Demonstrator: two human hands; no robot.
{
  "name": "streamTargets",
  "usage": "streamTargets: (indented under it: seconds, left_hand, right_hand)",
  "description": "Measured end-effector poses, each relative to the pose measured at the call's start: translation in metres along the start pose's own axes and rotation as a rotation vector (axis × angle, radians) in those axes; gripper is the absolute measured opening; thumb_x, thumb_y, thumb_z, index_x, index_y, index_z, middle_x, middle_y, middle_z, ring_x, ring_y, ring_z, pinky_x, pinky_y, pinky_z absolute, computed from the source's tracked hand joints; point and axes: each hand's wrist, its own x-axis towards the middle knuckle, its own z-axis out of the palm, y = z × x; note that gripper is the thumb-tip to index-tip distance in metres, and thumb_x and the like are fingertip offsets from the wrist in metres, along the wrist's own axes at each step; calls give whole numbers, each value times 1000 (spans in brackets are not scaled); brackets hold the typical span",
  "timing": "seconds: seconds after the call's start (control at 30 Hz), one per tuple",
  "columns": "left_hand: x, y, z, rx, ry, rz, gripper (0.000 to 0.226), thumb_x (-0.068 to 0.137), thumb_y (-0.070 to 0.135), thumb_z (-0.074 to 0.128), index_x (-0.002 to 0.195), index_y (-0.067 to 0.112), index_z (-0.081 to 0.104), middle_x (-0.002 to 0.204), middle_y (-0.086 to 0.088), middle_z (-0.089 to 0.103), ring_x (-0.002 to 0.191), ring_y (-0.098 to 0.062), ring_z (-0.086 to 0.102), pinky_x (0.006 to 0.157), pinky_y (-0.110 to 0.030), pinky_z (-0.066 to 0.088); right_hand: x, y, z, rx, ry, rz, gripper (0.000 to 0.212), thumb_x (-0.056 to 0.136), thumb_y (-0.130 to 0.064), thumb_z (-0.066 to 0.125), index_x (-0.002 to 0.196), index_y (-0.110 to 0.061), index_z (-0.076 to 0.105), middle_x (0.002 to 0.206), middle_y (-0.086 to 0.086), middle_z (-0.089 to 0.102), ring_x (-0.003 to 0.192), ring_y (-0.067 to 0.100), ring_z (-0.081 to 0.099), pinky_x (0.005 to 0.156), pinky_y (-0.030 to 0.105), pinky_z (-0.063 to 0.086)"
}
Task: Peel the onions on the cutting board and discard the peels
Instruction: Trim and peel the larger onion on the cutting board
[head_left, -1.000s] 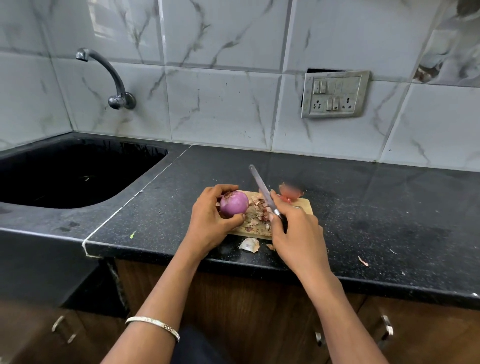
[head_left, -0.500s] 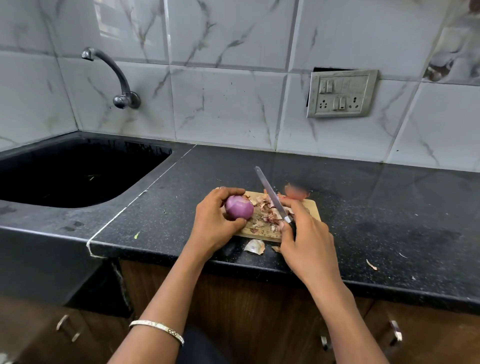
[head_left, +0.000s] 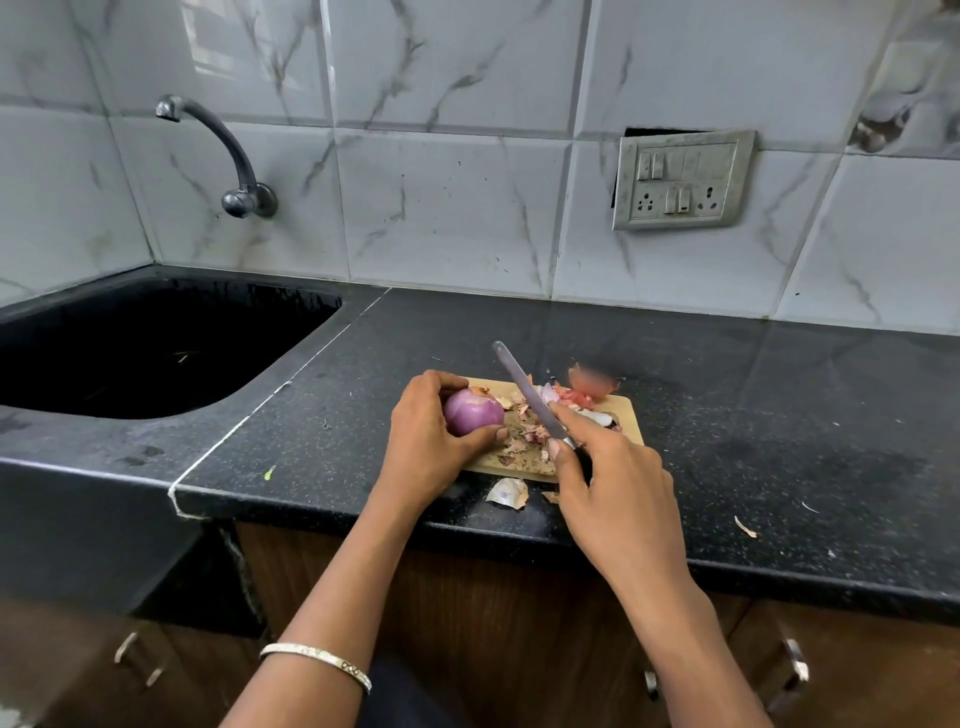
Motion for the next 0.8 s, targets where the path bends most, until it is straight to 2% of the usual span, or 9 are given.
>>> streamTargets:
  seconds: [0.1, 0.23, 0.4, 0.47, 0.57, 0.7, 0.8]
  left_hand:
    - [-1, -1, -2, -23, -15, 9, 61, 59, 40, 98, 107, 28, 62, 111, 9, 65, 102, -9, 65, 91, -35, 57]
    - [-2, -2, -2, -90, -53, 5, 60, 59, 46, 94, 109, 38, 63, 105, 14, 71, 99, -9, 70, 89, -42, 59]
    - [-6, 4, -3, -142, -19, -2, 69, 60, 31, 99, 112, 29, 54, 106, 16, 67, 100, -2, 69, 87, -33, 61]
    - [-6, 4, -4, -146, -25, 14, 63, 60, 28, 99, 110, 28, 59, 104, 13, 70, 97, -2, 69, 85, -33, 61]
    - [-7, 4, -5, -181, -22, 5, 58, 62, 21, 98, 111, 23, 67, 104, 11, 73, 97, -3, 70, 85, -27, 61]
    - [-7, 5, -6, -199, -24, 0, 56, 63, 17, 97, 112, 22, 70, 103, 10, 74, 96, -1, 70, 84, -21, 59]
    - [-7, 6, -6, -213, -25, -11, 56, 63, 15, 98, 111, 21, 72, 101, 8, 75, 93, 0, 71, 81, -17, 58]
  right_hand:
    - [-1, -2, -2, -19, -17, -14, 43, 104, -38, 48, 146, -47, 46, 107, -5, 71, 105, 24, 62, 76, 37, 44]
    - [-4, -7, -1, -60, -28, -52, 45, 104, -36, 48, 146, -49, 45, 98, -7, 70, 95, 18, 64, 71, 34, 41]
    - [-11, -15, -1, -94, -21, -31, 46, 105, -35, 45, 150, -42, 42, 119, -7, 67, 110, 19, 62, 78, 34, 47]
    - [-16, -19, 0, -110, -13, -30, 47, 105, -36, 44, 152, -36, 37, 126, -8, 65, 114, 18, 61, 78, 33, 47]
    - [-21, -20, 2, -150, 24, -34, 34, 105, -35, 44, 138, -33, 35, 114, -10, 66, 100, 15, 65, 64, 26, 36]
    - [-24, -20, 5, -151, 13, -43, 27, 105, -34, 44, 132, -34, 36, 101, -11, 64, 92, 15, 66, 64, 27, 37]
    - [-25, -20, 6, -148, 19, -59, 24, 106, -34, 44, 128, -36, 36, 90, -13, 53, 89, 14, 65, 63, 26, 35]
